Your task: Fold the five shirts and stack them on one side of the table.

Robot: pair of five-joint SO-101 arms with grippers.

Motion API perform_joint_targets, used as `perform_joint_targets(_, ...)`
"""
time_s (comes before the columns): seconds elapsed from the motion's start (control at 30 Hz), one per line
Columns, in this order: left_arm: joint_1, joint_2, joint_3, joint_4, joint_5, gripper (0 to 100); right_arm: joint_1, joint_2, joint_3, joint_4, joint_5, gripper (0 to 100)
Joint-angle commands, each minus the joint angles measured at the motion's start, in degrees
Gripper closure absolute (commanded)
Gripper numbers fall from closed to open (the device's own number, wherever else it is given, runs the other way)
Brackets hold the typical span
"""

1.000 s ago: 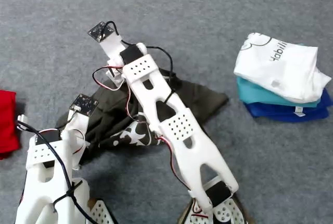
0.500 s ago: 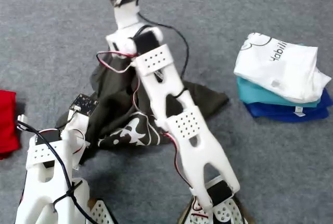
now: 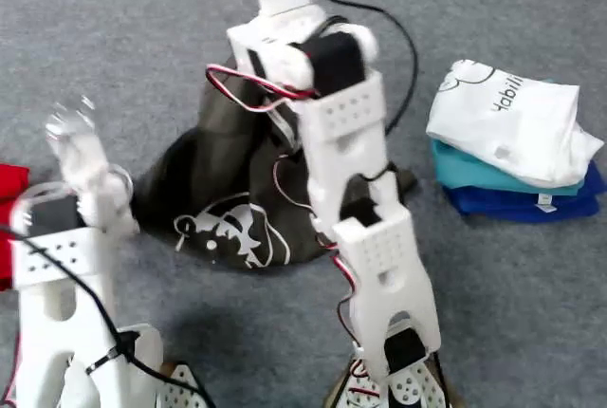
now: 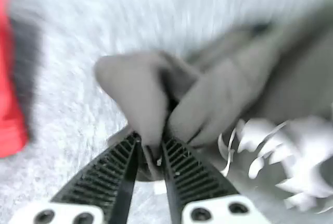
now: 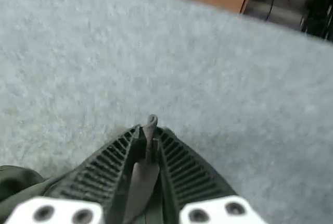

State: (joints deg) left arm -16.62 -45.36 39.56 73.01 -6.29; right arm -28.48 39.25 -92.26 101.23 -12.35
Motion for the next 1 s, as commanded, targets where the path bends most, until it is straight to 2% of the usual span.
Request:
perform_joint_targets(0.0,0.7,-0.4,-22.59,8.88,6.59,98,2.51,-9.45,-2.95,0.97,1.49,99.7)
perform_joint_targets(0.1,0.7,-0.4,-34.46,17.58,7.3,96,4.53,-15.16,-2.86,1.14,2.81,99.7)
perform_joint_targets(0.2,0.7,-0.4,-41.05,24.79,7.38,82,6.99,-20.97,-1.54,1.14,4.57,99.7)
perform_joint_targets(0.33,0.26,-0.4,-41.67,27.78,7.21,66,8.31,-29.76,7.78,1.14,7.03,99.7)
perform_joint_targets(0.57,0.09,-0.48,-41.49,27.78,7.21,64,8.31,-45.76,37.93,1.05,13.8,99.7)
perform_joint_targets(0.7,0.18,-0.4,-35.08,27.78,6.15,64,8.57,-50.77,58.51,-0.53,16.53,99.7)
perform_joint_targets(0.83,0.53,-0.4,-22.42,27.69,0.35,65,10.77,-51.91,77.41,-11.87,16.53,99.7)
perform_joint_targets(0.97,0.62,-1.01,-11.69,23.03,-8.09,65,16.31,-51.74,95.6,-35.52,16.09,99.7)
